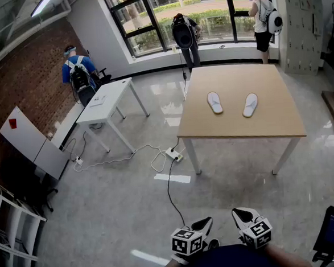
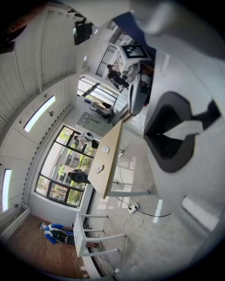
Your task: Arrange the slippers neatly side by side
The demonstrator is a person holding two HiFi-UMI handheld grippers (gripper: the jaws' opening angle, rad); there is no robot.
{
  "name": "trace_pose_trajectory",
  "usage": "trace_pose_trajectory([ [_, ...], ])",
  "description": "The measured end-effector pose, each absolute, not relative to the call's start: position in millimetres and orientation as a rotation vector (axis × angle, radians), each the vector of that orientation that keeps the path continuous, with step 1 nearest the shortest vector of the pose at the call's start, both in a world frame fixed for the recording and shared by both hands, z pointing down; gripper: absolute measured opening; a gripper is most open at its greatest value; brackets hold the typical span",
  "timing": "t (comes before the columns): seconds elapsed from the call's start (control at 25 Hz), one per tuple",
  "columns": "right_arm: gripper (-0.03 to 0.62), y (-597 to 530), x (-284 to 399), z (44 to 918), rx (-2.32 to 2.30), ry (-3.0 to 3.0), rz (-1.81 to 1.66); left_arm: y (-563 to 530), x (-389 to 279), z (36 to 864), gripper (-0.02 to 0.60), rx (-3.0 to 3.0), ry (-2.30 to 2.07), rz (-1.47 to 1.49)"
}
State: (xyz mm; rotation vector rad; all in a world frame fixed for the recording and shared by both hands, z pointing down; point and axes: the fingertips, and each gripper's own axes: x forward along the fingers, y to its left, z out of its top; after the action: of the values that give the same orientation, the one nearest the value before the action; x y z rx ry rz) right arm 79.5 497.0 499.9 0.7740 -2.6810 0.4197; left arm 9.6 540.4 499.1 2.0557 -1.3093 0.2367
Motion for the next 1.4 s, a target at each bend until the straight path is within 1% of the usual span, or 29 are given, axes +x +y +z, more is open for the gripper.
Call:
trace_pose_trajectory([
  [0.16, 0.011, 500, 71, 503, 0.818, -2.643, 0.434, 542, 3, 499, 0.005, 2.097, -1.263, 0.238],
  [0.32, 0.011, 507, 72, 517, 0.907, -2.594, 0.436, 540, 3, 518, 0.005, 2.144, -1.171, 0.233],
  [0.56, 0.011, 508, 103, 532, 1.072, -2.472, 0.496, 533, 23, 533, 0.005, 2.182, -1.017, 0.255],
  [0.84, 0.011, 501, 106, 546, 1.113, -2.411, 0.582, 522, 42, 549, 0.005, 2.179, -0.876, 0.341],
  [1.16, 0.011, 465, 89, 553, 1.017, -2.447, 0.622, 485, 16, 550, 0.005, 2.095, -0.985, 0.348],
  [1.4, 0.011, 387, 86, 539, 1.014, -2.534, 0.624, 430, 8, 532, 0.005, 2.107, -1.085, 0.367],
])
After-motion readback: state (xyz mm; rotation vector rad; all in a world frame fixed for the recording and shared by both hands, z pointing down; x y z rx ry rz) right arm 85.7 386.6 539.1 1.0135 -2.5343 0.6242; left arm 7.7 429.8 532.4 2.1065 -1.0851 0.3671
